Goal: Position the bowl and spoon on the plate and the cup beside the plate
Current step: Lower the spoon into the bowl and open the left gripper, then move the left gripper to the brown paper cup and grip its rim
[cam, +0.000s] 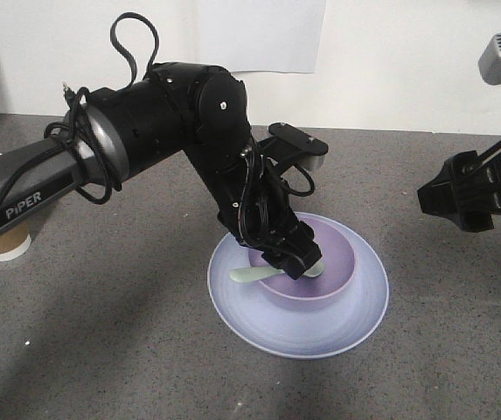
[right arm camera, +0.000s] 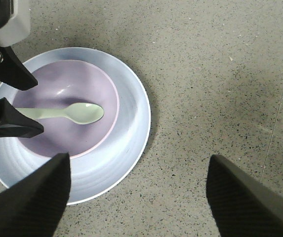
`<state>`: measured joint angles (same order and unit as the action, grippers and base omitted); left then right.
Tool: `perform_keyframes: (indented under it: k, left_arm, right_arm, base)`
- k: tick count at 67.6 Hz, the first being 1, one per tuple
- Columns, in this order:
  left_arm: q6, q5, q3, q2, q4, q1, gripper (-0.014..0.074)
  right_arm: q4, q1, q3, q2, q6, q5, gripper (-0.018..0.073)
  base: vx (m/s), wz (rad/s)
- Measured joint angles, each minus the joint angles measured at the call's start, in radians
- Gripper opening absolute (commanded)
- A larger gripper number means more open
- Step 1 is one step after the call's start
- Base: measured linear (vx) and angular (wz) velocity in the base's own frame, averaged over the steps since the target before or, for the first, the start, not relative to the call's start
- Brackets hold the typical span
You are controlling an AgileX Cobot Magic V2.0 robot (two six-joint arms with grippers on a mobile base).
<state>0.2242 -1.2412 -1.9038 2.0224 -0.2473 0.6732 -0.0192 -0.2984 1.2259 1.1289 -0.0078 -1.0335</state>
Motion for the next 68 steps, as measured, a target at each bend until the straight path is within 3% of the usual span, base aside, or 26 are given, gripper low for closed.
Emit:
perform_keyframes:
  k: [13, 22, 35, 57, 68]
  left_arm:
    - [-0.062, 0.000, 0.000, -0.058, 0.067, -0.008, 0.0489]
    - [-0.130, -0.004, 0.000, -0.138, 0.133, -0.058, 0.0489]
    - [-0.224, -0.008, 0.000, -0.268, 0.207, -0.199, 0.0489]
    - [-0.258, -0.016, 0.000, -0.392, 0.271, -0.476, 0.0489]
    - [-0.274, -0.017, 0.000, -0.393, 0.294, -0.574, 0.0489]
  right_arm:
    - [0.000, 0.000, 0.000, 0.000, 0.000, 0.000, 0.0557]
    - [0.000, 0.000, 0.000, 0.000, 0.000, 0.000, 0.0557]
    - [0.000, 0.000, 0.000, 0.000, 0.000, 0.000, 0.0557]
    - [0.000, 0.000, 0.000, 0.000, 0.000, 0.000, 0.0557]
    - [0.000, 0.000, 0.000, 0.000, 0.000, 0.000, 0.0557]
  base:
    - [0.00, 0.00]
    - [0.00, 0.00]
    - [0.00, 0.00]
    - [0.00, 0.00]
    - [0.00, 0.00]
